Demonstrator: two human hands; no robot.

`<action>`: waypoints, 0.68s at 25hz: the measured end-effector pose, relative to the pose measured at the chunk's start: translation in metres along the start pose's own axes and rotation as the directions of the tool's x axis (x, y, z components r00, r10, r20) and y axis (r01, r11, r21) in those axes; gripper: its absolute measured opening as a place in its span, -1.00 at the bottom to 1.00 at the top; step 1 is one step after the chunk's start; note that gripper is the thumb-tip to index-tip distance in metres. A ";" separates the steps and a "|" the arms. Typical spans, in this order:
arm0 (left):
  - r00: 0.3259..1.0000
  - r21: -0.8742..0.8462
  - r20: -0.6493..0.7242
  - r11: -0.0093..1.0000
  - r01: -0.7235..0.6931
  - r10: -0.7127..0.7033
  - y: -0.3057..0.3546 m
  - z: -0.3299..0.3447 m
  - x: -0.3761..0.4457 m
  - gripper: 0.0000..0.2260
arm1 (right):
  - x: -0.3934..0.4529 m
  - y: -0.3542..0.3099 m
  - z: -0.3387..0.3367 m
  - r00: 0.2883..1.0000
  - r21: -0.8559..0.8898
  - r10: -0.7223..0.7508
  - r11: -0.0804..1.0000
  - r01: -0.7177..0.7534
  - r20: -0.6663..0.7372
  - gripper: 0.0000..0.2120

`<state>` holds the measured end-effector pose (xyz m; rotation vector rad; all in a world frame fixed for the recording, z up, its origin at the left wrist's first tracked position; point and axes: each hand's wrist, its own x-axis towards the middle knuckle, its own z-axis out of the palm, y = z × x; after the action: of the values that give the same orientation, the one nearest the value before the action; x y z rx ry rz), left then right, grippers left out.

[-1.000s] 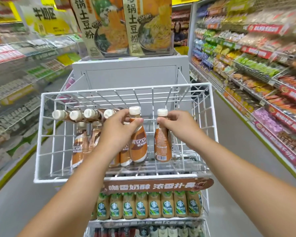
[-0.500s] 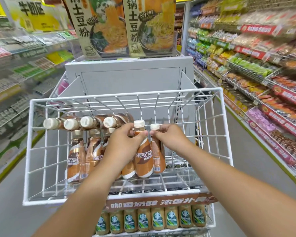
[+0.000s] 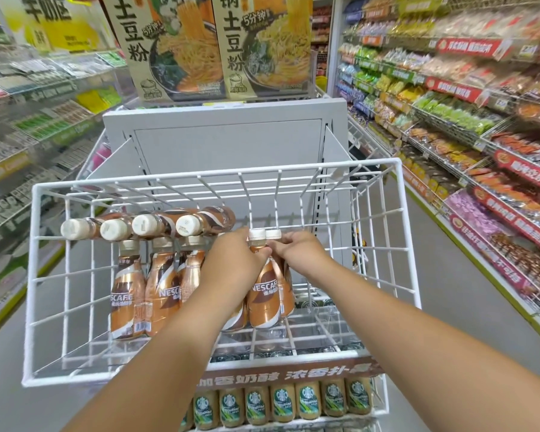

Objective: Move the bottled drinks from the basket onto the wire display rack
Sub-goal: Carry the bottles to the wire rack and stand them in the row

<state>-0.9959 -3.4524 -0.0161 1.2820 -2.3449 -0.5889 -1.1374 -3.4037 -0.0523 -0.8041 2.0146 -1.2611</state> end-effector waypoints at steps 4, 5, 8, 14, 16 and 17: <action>0.998 0.145 -0.058 0.989 -0.010 0.019 0.002 0.003 -0.002 -0.57 | 0.004 0.003 0.005 0.999 0.002 0.024 1.000 -0.024 -0.027 -0.70; 0.997 0.171 -0.068 0.985 -0.013 0.025 0.003 0.004 -0.003 -0.57 | 0.004 0.003 0.006 0.999 -0.010 0.035 0.999 -0.035 -0.036 -0.71; 0.997 0.188 -0.072 0.982 -0.010 0.024 0.004 0.005 -0.005 -0.55 | 0.006 0.004 0.010 0.996 -0.059 0.029 0.998 -0.034 -0.084 -0.71; 0.996 0.170 -0.092 0.986 0.001 0.014 0.001 0.009 -0.007 -0.59 | 0.009 0.006 0.006 0.994 -0.032 0.053 0.998 -0.057 -0.099 -0.75; 0.994 0.165 -0.104 0.986 -0.004 0.021 0.000 0.012 -0.007 -0.61 | 0.006 0.006 0.006 0.992 -0.039 0.048 0.998 -0.053 -0.113 -0.63; 0.994 0.154 -0.103 0.988 -0.010 0.026 -0.001 0.013 -0.007 -0.62 | 0.004 0.006 0.006 0.993 -0.038 0.053 0.998 -0.057 -0.105 -0.61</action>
<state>-0.9988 -3.4441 -0.0286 1.3225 -2.3496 -0.3323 -1.1366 -3.4079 -0.0605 -0.7104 2.1368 -1.2577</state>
